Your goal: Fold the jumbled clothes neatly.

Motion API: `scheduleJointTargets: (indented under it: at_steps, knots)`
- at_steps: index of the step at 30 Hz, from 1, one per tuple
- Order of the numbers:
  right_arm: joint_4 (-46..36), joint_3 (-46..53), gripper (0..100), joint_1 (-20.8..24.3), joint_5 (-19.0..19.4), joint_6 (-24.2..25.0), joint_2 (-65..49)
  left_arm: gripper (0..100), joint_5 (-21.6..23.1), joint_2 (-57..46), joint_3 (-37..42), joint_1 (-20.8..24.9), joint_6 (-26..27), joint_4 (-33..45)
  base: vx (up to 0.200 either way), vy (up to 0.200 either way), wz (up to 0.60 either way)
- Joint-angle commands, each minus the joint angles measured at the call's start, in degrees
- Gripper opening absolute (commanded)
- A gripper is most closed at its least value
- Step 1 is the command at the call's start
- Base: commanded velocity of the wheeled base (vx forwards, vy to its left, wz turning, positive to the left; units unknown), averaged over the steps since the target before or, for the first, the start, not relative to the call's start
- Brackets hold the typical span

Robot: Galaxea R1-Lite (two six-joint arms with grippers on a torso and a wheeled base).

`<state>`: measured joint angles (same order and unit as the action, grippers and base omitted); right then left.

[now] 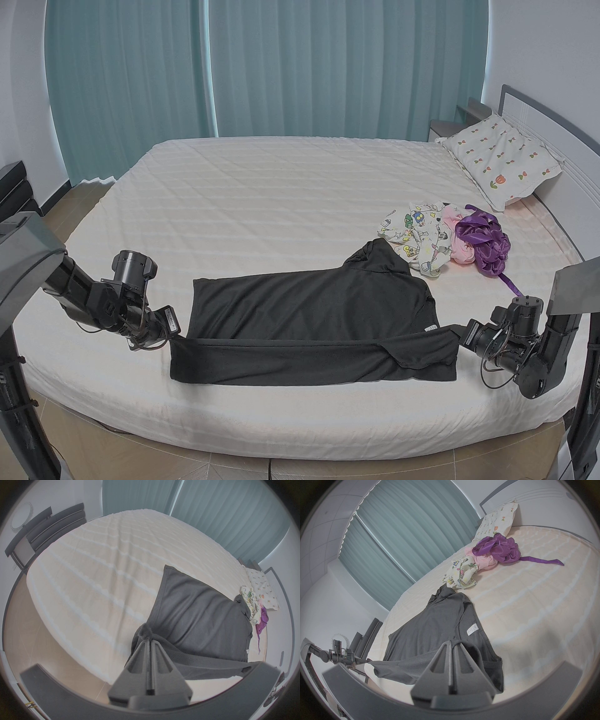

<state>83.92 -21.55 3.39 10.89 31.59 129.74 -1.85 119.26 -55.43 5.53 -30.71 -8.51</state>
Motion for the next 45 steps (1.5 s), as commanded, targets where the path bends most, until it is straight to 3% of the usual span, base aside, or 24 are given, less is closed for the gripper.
scheduleJointTargets:
  at_steps: [1, 11, 38, 39, 40, 45]
  knots:
    - [-1.83, -3.85, 0, 0.04, 0.01, -0.03, 3.76, 0, -1.05, 7.92, -5.13, 0.0, -0.05, -0.02, 0.0, 0.0, 0.0]
    - [-6.05, -10.88, 0, 0.57, 0.01, -0.91, 7.36, 0, -2.81, 15.65, -12.86, 0.09, -0.49, 0.16, 0.0, 0.0, 0.0]
    - [-7.98, -17.03, 0, 0.65, -0.08, -1.09, 12.37, 0, -2.89, 21.36, -19.45, 0.09, -1.81, -1.6, 0.0, 0.0, 0.0]
    - [-7.98, -17.03, 100, 0.65, -0.08, -1.09, 12.46, 0, -2.98, 21.45, -19.54, 0.09, -1.81, -1.6, 0.0, 0.0, 0.0]
    - [-7.98, -17.12, 100, 0.65, -0.08, -1.09, 12.99, 100, -2.98, 21.8, -19.89, 0.18, -1.72, -1.6, 0.0, 0.0, 0.0]
    - [-7.81, -17.56, 100, 0.65, -0.16, -1.09, 12.81, 100, -3.07, 21.8, -20.07, 0.09, -1.81, -1.6, 0.0, 0.0, 0.0]
